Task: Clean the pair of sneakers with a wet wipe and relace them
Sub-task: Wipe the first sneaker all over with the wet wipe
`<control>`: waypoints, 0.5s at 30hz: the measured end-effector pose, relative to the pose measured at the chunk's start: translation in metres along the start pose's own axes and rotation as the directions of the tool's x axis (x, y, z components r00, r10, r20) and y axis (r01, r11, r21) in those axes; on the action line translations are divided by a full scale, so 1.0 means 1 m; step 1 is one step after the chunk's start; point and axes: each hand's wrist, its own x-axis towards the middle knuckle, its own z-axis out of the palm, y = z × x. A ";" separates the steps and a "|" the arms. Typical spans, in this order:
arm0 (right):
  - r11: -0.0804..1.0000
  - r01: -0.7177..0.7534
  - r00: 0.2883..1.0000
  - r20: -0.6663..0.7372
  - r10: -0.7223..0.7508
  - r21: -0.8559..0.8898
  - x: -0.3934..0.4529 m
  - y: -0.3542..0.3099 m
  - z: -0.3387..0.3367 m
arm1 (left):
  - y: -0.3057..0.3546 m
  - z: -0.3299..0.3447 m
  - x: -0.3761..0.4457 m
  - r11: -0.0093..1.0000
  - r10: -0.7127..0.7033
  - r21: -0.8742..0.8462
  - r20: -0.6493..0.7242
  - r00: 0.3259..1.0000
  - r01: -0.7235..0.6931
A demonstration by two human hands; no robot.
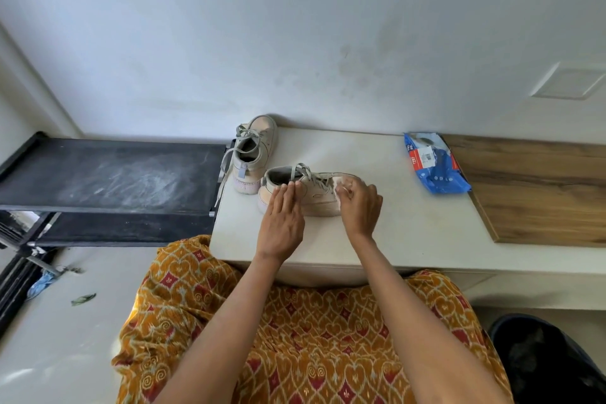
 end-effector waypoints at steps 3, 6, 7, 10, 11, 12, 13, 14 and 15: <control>0.986 0.132 0.991 -0.006 -0.132 0.105 -0.010 -0.026 0.007 | -0.001 0.002 -0.001 1.000 0.005 -0.016 -0.013 1.000 -0.005; 0.968 0.250 0.968 0.029 -0.251 0.019 -0.023 -0.025 0.015 | -0.003 0.003 -0.001 1.000 0.020 -0.008 0.000 1.000 -0.020; 0.974 0.227 0.974 0.019 -0.227 -0.020 -0.024 -0.017 0.014 | -0.003 0.002 0.000 1.000 0.020 -0.010 0.005 1.000 -0.020; 0.943 0.250 0.968 0.035 -0.248 -0.221 -0.017 0.006 0.005 | -0.002 0.001 0.001 1.000 0.013 -0.002 -0.001 1.000 -0.013; 0.935 0.249 0.968 0.054 -0.244 -0.253 -0.012 0.009 0.002 | -0.002 0.001 0.001 1.000 0.009 0.003 -0.005 1.000 -0.009; 0.938 0.225 0.974 0.061 -0.216 -0.264 -0.007 0.010 -0.002 | -0.001 0.001 0.001 1.000 0.006 0.000 -0.009 1.000 -0.006; 0.946 0.194 0.981 0.057 -0.186 -0.261 -0.004 0.009 -0.004 | 0.000 0.001 0.001 1.000 0.003 -0.009 -0.013 1.000 -0.003; 0.952 0.180 0.984 0.046 -0.174 -0.249 -0.004 0.005 -0.005 | 0.000 0.001 0.000 1.000 -0.002 -0.018 -0.014 1.000 0.002; 0.951 0.200 0.980 0.034 -0.197 -0.234 -0.006 -0.002 -0.004 | 0.001 0.001 -0.001 1.000 -0.011 -0.024 -0.014 1.000 0.010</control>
